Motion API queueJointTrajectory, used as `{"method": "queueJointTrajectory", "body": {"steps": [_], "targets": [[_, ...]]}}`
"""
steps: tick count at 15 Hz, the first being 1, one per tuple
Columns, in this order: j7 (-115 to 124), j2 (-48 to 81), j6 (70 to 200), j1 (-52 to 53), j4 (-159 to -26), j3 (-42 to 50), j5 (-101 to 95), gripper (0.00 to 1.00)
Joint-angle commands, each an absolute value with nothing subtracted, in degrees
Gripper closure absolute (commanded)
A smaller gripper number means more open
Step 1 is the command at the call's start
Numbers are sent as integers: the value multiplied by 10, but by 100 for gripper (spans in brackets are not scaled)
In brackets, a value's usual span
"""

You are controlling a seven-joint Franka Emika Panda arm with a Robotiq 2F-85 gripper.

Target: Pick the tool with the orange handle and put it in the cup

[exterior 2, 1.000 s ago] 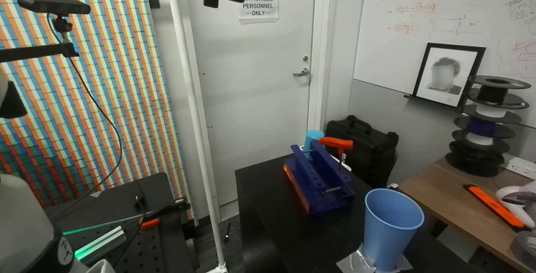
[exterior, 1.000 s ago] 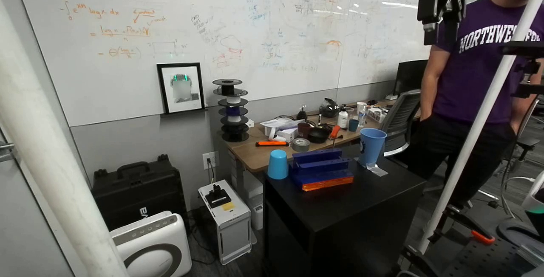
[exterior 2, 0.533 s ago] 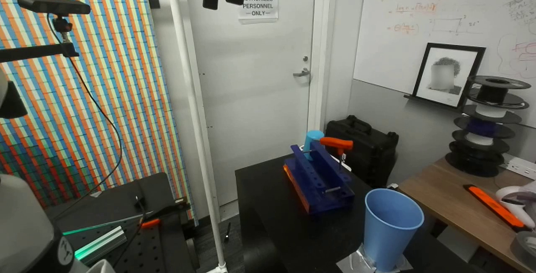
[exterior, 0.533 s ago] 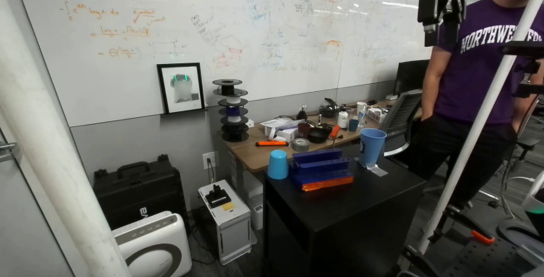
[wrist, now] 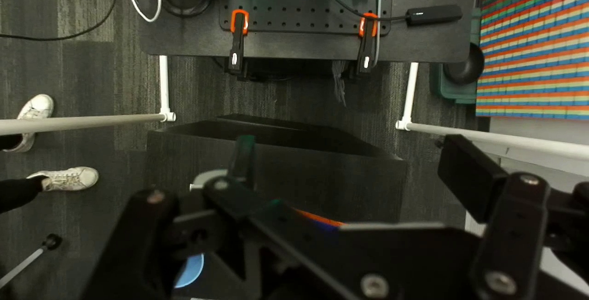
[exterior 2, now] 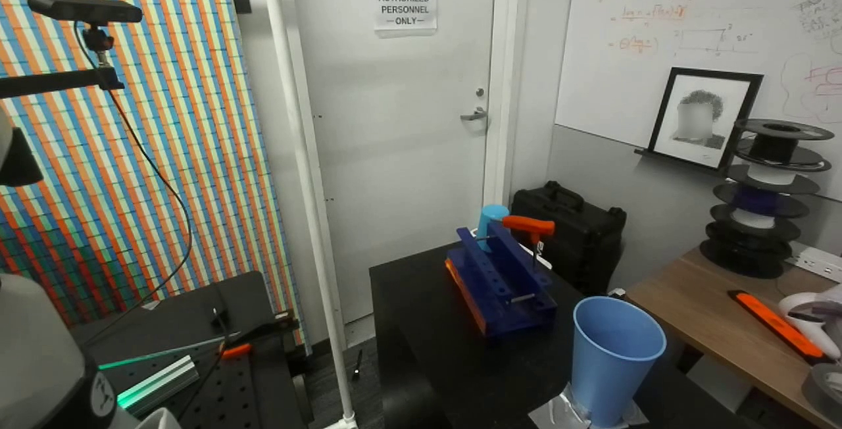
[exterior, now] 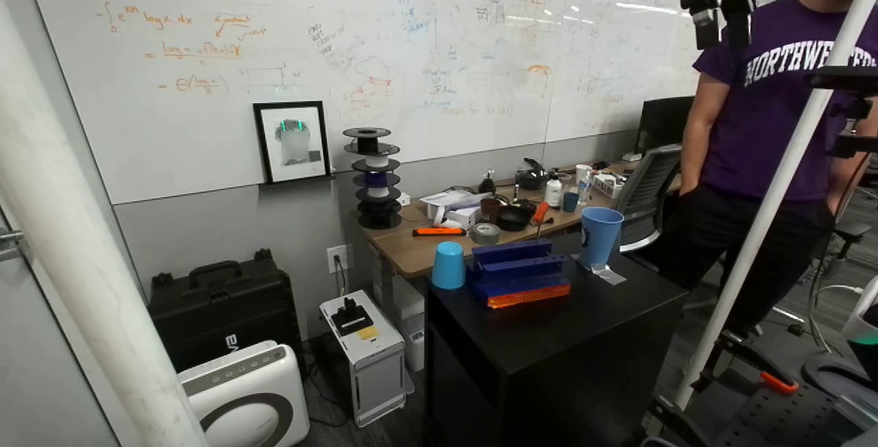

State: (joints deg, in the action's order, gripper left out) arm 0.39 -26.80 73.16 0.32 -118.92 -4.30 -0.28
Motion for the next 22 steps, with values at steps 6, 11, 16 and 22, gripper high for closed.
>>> {"method": "queueJointTrajectory", "body": {"steps": [6, 11, 16, 22], "targets": [[7, -252, 718, 11, -1170, -36, -5, 0], [17, -253, 712, 13, -1169, -43, -5, 0], [104, -289, 691, 24, -1222, -85, -14, 0], [156, -342, 684, 34, -1270, -120, -16, 0]]}}
